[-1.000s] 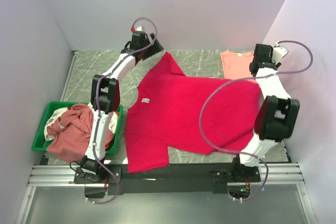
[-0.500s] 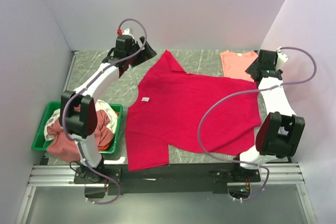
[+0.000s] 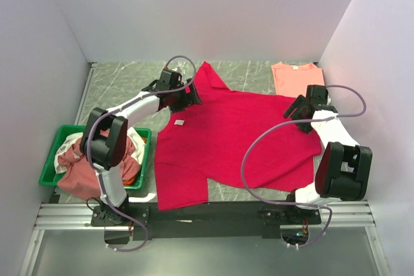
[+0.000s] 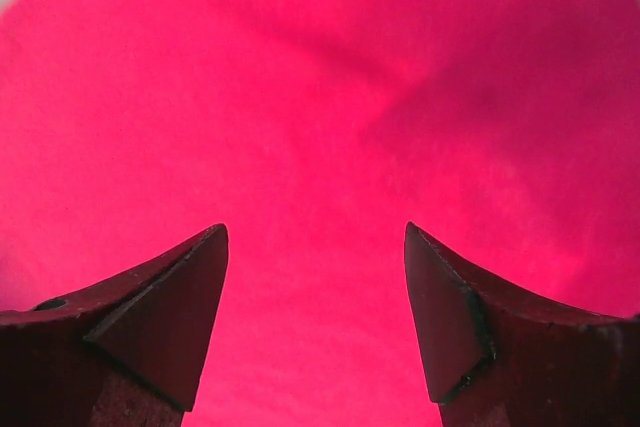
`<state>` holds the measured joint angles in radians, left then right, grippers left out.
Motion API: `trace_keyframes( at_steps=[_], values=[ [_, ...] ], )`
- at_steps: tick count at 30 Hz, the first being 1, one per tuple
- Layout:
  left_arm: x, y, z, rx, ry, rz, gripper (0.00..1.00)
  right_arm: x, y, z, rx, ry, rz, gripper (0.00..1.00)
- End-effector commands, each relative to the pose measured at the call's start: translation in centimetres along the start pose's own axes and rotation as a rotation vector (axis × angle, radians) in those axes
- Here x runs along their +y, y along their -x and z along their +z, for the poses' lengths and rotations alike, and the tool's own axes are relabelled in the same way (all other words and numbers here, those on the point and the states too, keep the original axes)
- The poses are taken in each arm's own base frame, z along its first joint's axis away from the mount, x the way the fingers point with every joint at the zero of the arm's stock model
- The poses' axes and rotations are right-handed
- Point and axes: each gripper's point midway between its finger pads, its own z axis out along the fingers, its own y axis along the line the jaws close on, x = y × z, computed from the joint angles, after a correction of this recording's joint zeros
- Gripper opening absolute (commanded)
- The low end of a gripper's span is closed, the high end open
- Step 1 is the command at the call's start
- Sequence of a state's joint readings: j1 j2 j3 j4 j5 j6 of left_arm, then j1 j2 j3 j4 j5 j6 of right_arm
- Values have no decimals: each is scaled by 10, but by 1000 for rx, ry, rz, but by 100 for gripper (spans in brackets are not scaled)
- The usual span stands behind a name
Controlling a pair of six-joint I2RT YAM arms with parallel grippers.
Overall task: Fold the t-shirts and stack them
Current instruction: Flatten the tshirt out
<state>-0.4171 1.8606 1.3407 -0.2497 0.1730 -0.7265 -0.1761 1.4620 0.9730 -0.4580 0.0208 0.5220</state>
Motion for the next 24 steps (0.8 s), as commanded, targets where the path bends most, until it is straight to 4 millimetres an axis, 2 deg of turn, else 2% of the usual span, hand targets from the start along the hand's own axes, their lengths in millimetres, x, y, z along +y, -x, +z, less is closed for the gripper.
trace_keyframes(
  at_steps=[1,5,12,13,15,19,21,22,24],
  values=[
    [6,-10,7,60,2,-12,93,8,-15,-3,60,45,16,77],
    [28,-24,27,133,49,-50,93,5,-23,5,101,25,17,76],
    [68,-18,48,197,112,-70,93,6,-37,26,199,0,34,73],
    [67,-11,50,192,103,-63,93,5,-42,30,222,-14,36,73],
    [75,-11,55,221,102,-68,93,5,-45,35,241,-34,51,72],
    [71,-1,68,222,58,-37,93,7,-50,43,269,-52,69,70],
    [76,-3,77,244,51,-25,93,6,-50,48,280,-74,76,69],
    [72,3,80,236,37,-18,93,7,-49,49,281,-77,82,69],
    [81,8,89,235,40,-20,93,9,-46,55,279,-86,89,68]
  ],
)
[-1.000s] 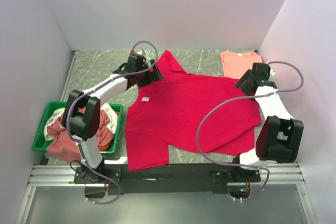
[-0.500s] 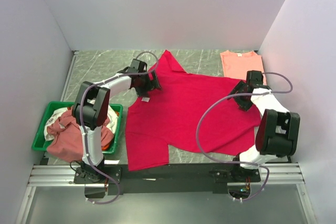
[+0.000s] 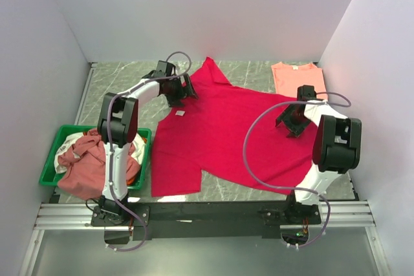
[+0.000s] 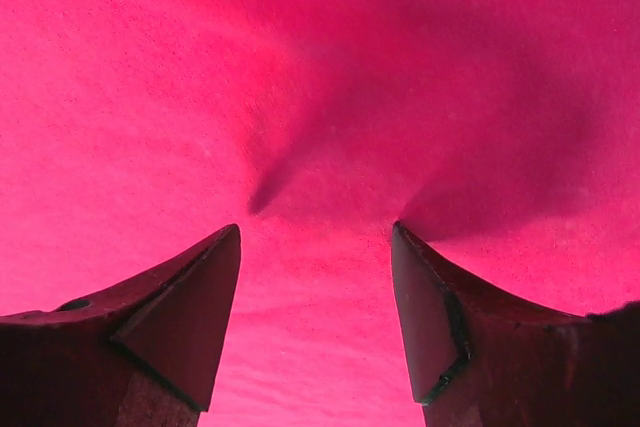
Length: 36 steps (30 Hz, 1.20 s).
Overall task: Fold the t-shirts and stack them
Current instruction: Flatten the tshirt out
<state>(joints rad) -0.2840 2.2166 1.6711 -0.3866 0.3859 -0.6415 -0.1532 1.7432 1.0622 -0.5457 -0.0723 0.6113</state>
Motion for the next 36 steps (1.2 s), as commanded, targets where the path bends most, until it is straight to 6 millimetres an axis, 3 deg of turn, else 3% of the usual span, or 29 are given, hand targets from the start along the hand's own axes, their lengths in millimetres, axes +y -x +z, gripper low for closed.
trace_keyframes(
  at_steps=[1,5,6,9,13,19,25,31,36],
  values=[
    [33,1,24,36,66,44,93,8,11,4,-9,-17,28,68],
    [45,23,36,21,68,44,93,17,27,12,-16,-33,42,68],
    [41,35,34,0,47,63,93,17,28,18,-7,-44,45,68],
    [32,49,38,-12,-23,109,93,20,37,22,-13,-76,54,68],
    [17,57,40,-7,-127,129,93,26,49,23,-27,-90,58,67],
    [-5,73,14,-43,-213,170,93,44,66,14,-49,-56,57,67],
    [-35,95,-27,-128,-234,203,93,72,84,-16,-107,8,23,68],
    [-40,95,-55,-176,-190,228,93,89,72,-40,-135,53,-14,68],
    [-27,72,-51,-139,-152,231,93,94,47,-40,-106,79,-46,68]
  ],
)
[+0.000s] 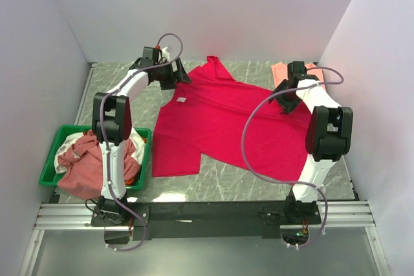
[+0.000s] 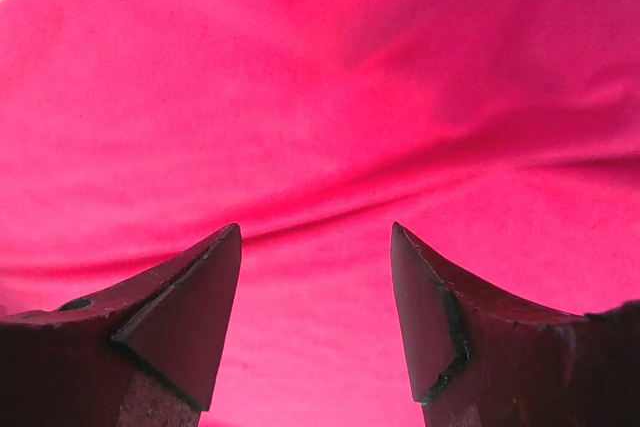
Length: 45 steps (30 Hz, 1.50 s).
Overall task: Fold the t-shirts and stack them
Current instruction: Flatten the tshirt out
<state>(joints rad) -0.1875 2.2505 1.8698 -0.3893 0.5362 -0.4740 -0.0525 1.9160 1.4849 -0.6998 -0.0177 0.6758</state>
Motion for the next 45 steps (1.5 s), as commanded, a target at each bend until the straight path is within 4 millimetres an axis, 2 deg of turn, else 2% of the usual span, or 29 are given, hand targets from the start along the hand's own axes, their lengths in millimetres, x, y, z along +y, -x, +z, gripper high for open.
trace_keyframes(
  at_steps=[1,3,5,11,14,19,27,34,45],
  values=[
    [-8,-4,-14,-17,23,62,93,3,-15,-15,-2,29,-8,68],
    [-4,-17,-13,8,61,64,93,0,-29,-8,28,39,0,68],
    [-3,-25,-11,25,88,67,92,-2,-35,-6,38,47,9,68],
    [21,-62,2,131,191,39,92,-8,-44,6,56,39,11,68],
    [39,-75,8,173,246,24,92,-15,-47,13,64,17,8,68],
    [54,-89,17,228,280,-1,92,-23,-53,27,82,-12,26,68],
    [58,-82,34,222,267,-2,93,-27,-50,44,102,-49,34,67],
    [60,-75,53,206,224,15,93,-30,-30,46,96,-77,47,64],
    [39,-52,85,153,63,21,93,-41,-5,60,135,-100,76,64]
  ],
)
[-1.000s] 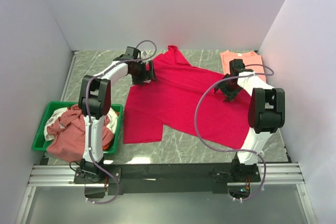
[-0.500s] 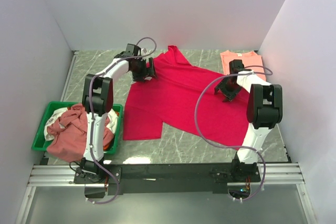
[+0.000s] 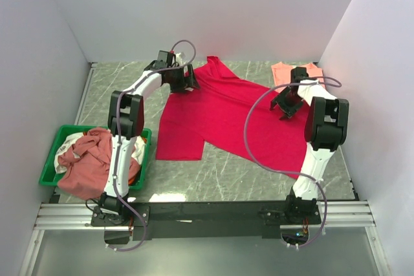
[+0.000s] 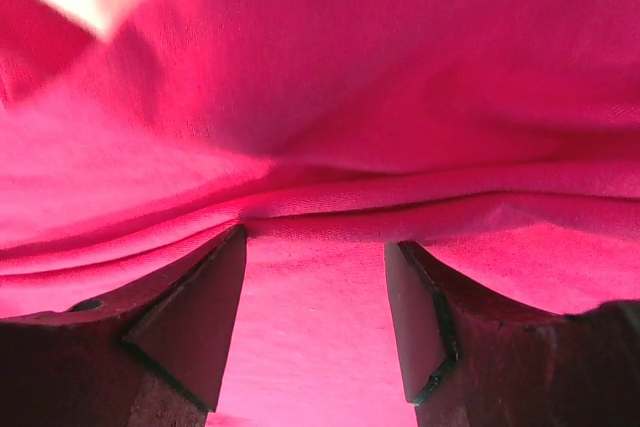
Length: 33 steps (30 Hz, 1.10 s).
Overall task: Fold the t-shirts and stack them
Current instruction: Flatten the tshirt out
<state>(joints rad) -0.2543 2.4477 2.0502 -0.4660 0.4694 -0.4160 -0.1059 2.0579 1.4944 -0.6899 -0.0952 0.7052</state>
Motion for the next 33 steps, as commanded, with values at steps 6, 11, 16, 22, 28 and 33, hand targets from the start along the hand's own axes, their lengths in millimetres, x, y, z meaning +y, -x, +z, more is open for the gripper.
trace_keyframes(
  at_steps=[6,11,16,22,28,33],
  values=[
    [-8,-15,44,47,-127,-5,93,-22,28,13,1,-75,-11,64],
    [-38,-2,38,2,-200,-7,93,-20,43,2,-21,-58,-26,64],
    [-67,35,-4,-126,-188,9,94,-8,58,-23,-70,-16,-63,64],
    [-65,56,-70,-297,7,-23,95,10,75,-67,-163,51,-106,65],
    [-21,5,-95,-259,223,-95,95,17,53,-71,-139,87,-155,65],
    [-28,-23,-97,-243,190,-106,95,18,21,-50,-76,86,-199,65]
  ],
)
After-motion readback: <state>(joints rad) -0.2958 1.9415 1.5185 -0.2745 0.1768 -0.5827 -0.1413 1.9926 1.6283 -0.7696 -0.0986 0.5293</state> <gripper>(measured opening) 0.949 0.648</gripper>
